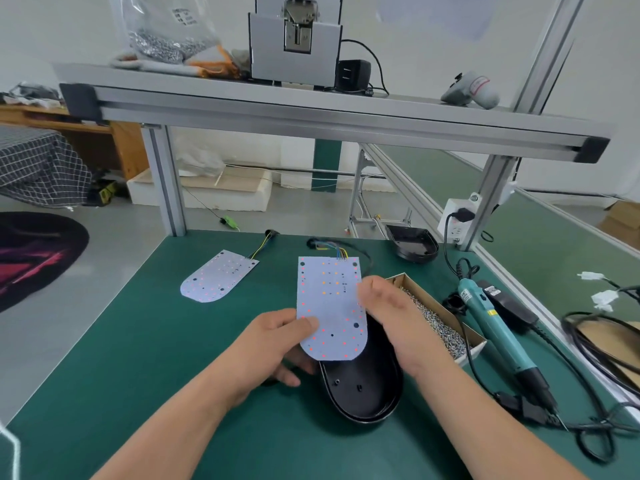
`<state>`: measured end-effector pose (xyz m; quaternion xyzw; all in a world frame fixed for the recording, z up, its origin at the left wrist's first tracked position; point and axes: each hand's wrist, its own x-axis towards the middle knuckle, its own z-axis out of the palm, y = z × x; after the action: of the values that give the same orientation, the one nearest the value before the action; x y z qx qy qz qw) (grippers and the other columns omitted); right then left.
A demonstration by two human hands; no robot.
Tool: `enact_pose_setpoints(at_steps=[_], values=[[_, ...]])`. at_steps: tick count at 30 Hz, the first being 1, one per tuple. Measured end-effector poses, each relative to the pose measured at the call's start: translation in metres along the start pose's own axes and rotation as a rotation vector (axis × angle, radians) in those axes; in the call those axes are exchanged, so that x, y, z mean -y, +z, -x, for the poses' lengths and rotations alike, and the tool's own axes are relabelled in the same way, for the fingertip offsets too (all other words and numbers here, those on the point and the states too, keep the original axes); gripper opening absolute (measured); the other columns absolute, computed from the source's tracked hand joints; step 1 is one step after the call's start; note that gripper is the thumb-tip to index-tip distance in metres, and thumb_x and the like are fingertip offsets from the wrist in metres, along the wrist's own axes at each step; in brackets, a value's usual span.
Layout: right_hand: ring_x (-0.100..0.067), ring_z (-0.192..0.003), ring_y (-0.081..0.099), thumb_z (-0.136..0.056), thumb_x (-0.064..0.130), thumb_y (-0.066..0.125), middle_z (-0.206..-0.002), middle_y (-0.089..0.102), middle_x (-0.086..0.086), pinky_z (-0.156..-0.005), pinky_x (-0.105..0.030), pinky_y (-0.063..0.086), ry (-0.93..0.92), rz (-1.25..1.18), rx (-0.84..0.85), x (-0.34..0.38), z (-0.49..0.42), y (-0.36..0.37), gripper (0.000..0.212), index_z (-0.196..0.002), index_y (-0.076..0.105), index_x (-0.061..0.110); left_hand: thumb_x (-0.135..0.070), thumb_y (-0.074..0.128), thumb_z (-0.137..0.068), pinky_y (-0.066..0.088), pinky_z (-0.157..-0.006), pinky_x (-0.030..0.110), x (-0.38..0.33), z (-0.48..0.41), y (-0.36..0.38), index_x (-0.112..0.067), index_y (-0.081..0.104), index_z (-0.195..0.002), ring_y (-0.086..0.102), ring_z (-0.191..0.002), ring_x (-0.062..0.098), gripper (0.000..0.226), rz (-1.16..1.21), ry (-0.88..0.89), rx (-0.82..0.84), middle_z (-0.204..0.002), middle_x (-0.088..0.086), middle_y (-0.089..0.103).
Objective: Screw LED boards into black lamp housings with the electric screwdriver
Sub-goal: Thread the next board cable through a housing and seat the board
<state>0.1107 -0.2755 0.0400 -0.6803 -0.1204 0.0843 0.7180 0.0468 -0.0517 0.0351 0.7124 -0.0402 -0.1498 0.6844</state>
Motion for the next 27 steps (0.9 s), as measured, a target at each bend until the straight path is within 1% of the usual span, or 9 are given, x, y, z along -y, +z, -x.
enact_pose_setpoints(at_steps=[3,5,8,11,14,18,21,24,27], values=[[-0.017,-0.077,0.056,-0.100,0.022,0.067,-0.083,0.064,-0.004,-0.070,-0.028,0.044,-0.015,0.058,-0.005,-0.003,-0.001,-0.003,0.024,-0.082,0.058,0.008,-0.066,0.060,-0.095,0.056,-0.054,0.030,0.003,-0.001,0.002,-0.026,0.075,-0.111,0.078,-0.096,0.034,0.046,0.047,0.008,0.040,-0.116,0.000,0.079],[-0.020,-0.075,0.056,-0.102,0.012,0.062,-0.082,0.063,-0.007,-0.065,-0.029,0.044,0.042,-0.073,-0.038,-0.002,-0.002,-0.005,0.019,-0.084,0.057,0.008,-0.084,0.053,-0.088,0.054,-0.051,0.032,0.005,-0.001,0.003,-0.018,0.063,-0.090,0.077,-0.088,0.040,0.066,0.125,-0.020,0.022,-0.097,-0.001,0.072],[-0.023,-0.073,0.058,-0.099,0.010,0.061,-0.084,0.062,-0.010,-0.062,-0.029,0.046,0.075,-0.236,-0.079,0.000,-0.001,-0.009,0.007,-0.098,0.058,0.004,-0.091,0.044,-0.084,0.043,-0.043,0.030,0.004,-0.003,0.003,-0.019,0.054,-0.082,0.065,-0.064,0.033,0.073,0.224,-0.072,-0.040,-0.091,0.007,0.061],[-0.020,-0.068,0.064,-0.092,0.015,0.067,-0.082,0.067,-0.009,-0.058,-0.027,0.051,0.044,-0.306,-0.103,0.006,-0.003,-0.013,0.015,-0.099,0.061,0.003,-0.070,0.043,-0.104,0.026,-0.042,0.022,0.005,-0.009,0.001,-0.015,0.052,-0.092,0.042,-0.045,0.018,0.057,0.069,-0.051,-0.167,-0.085,0.005,0.068],[-0.024,-0.069,0.060,-0.090,0.023,0.066,-0.088,0.060,-0.015,-0.060,-0.030,0.049,0.073,-0.327,-0.191,0.009,-0.003,-0.018,0.024,-0.108,0.063,0.007,-0.054,0.058,-0.104,0.020,-0.044,0.019,0.008,-0.012,-0.002,-0.016,0.064,-0.091,0.029,-0.043,0.015,0.040,-0.042,-0.020,-0.227,-0.068,-0.001,0.053],[-0.026,-0.067,0.067,-0.098,0.023,0.063,-0.086,0.072,-0.012,-0.066,-0.035,0.053,0.146,-0.415,-0.379,0.012,-0.004,-0.028,0.022,-0.098,0.075,0.005,-0.062,0.064,-0.093,0.028,-0.058,0.030,0.006,-0.009,-0.008,-0.024,0.056,-0.066,0.033,-0.054,0.014,0.048,-0.154,0.030,-0.464,-0.063,-0.007,0.047],[-0.032,-0.079,0.066,-0.097,0.023,0.062,-0.098,0.069,-0.016,-0.077,-0.042,0.052,0.123,-0.471,-0.434,0.014,-0.004,-0.029,0.026,-0.106,0.074,0.002,-0.048,0.072,-0.083,0.046,-0.081,0.035,0.002,-0.009,-0.016,-0.023,0.063,-0.059,0.065,-0.087,0.018,0.036,0.359,0.112,-0.542,-0.091,-0.012,0.074],[-0.031,-0.077,0.067,-0.097,0.024,0.063,-0.096,0.069,-0.016,-0.073,-0.041,0.053,0.153,-0.446,-0.390,0.011,-0.001,-0.021,0.026,-0.105,0.073,0.002,-0.022,0.068,-0.093,0.057,-0.105,0.045,0.002,-0.011,-0.021,-0.016,0.070,-0.066,0.067,-0.130,0.022,0.028,0.934,0.258,-0.279,-0.133,0.010,0.074],[-0.022,-0.058,0.066,-0.097,0.023,0.062,-0.075,0.069,-0.008,-0.055,-0.031,0.055,0.179,-0.446,-0.350,0.008,0.000,-0.012,0.017,-0.099,0.069,0.007,-0.021,0.068,-0.096,0.053,-0.104,0.061,0.002,-0.012,-0.025,-0.012,0.068,-0.071,0.070,-0.125,0.031,0.027,1.072,0.326,-0.174,-0.108,0.011,0.078]])
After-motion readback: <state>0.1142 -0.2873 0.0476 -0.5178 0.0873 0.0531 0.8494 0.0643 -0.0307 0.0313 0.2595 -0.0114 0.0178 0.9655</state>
